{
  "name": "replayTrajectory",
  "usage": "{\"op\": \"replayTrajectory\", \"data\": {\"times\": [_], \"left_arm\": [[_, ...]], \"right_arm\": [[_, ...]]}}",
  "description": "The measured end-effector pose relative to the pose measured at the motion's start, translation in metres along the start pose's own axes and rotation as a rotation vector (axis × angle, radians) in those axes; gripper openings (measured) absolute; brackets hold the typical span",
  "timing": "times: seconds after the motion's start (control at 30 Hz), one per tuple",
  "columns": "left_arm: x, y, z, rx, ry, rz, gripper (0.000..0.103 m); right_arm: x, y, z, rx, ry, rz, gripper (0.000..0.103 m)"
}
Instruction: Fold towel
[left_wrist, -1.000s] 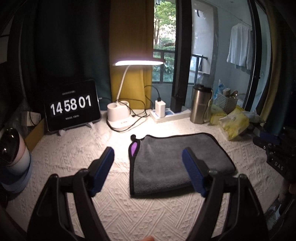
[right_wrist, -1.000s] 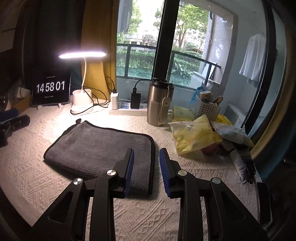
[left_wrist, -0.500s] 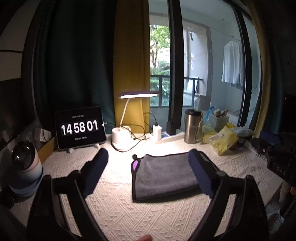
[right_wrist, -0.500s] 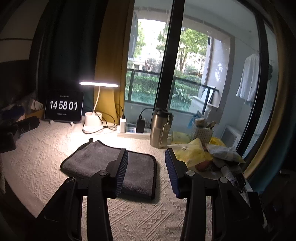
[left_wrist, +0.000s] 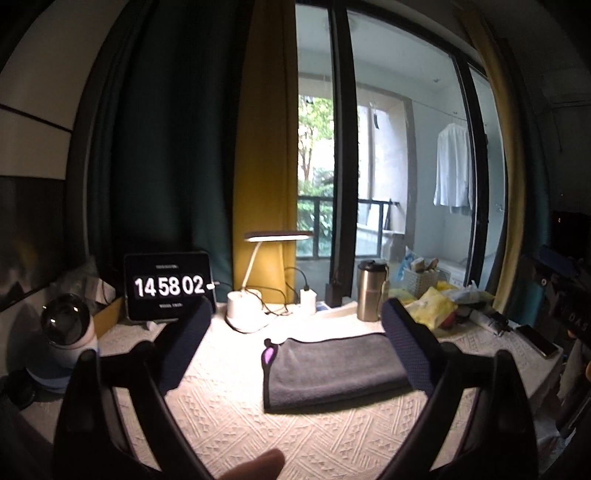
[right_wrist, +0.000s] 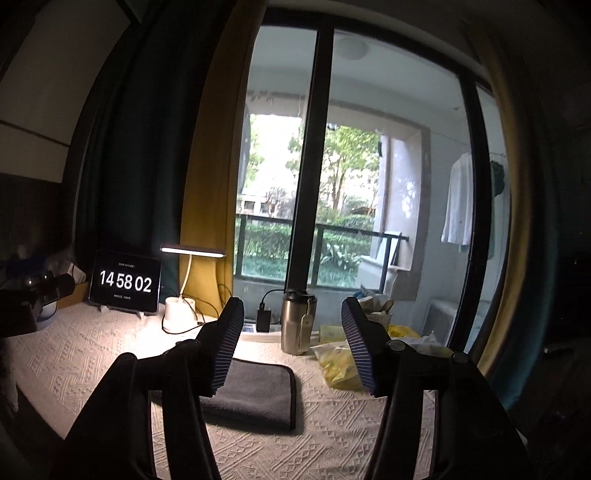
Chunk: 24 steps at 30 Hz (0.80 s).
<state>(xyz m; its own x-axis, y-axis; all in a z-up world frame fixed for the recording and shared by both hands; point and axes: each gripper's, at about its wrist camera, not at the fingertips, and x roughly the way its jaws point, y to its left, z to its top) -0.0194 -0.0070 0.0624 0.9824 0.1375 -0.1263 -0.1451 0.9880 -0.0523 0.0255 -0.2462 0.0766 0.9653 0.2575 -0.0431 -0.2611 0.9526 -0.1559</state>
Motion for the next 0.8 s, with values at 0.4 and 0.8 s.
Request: {"op": "replayTrajectory", "data": {"times": [0.4,0.8], "left_arm": [[-0.008,-0.0006,-0.001,0.008,-0.008,0.013,0.095],[-0.0064,-0.0026,-0.002,-0.002,0.008,-0.002,0.095]], "right_arm": [[-0.0095,0.0001,-0.0055,0.005,-0.004,0.0,0.059],[-0.0094,0.0,-0.004,0.008,0.001,-0.001,0.06]]}}
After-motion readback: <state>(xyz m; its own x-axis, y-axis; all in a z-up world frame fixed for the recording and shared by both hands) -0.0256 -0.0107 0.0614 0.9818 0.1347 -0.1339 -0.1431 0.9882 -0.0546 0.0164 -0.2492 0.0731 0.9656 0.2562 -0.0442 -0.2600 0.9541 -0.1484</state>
